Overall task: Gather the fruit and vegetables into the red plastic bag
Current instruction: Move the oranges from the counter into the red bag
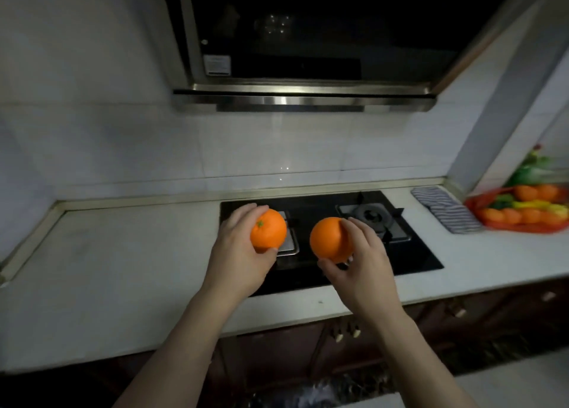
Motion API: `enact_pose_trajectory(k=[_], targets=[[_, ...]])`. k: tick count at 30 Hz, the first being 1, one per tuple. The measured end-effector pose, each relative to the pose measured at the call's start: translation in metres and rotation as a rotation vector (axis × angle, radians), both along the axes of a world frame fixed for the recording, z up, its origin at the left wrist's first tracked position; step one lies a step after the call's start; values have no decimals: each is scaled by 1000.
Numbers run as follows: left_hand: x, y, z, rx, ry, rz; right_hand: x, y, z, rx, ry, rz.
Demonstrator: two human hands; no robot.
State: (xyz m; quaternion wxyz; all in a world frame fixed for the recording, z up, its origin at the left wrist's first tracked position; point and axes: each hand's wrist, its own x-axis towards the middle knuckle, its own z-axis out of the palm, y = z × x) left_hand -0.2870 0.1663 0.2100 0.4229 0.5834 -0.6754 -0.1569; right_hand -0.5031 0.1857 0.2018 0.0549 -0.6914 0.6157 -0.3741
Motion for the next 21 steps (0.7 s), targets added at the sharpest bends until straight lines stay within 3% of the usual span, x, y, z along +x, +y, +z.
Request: enact_pose_trajectory(k=[11,21], targets=[[-207,-4,5,14,-1,-198,-195,35,10,23,17,-170],[-346,-29,3,25,-15,-416,-315,52,13,63,11,-417]])
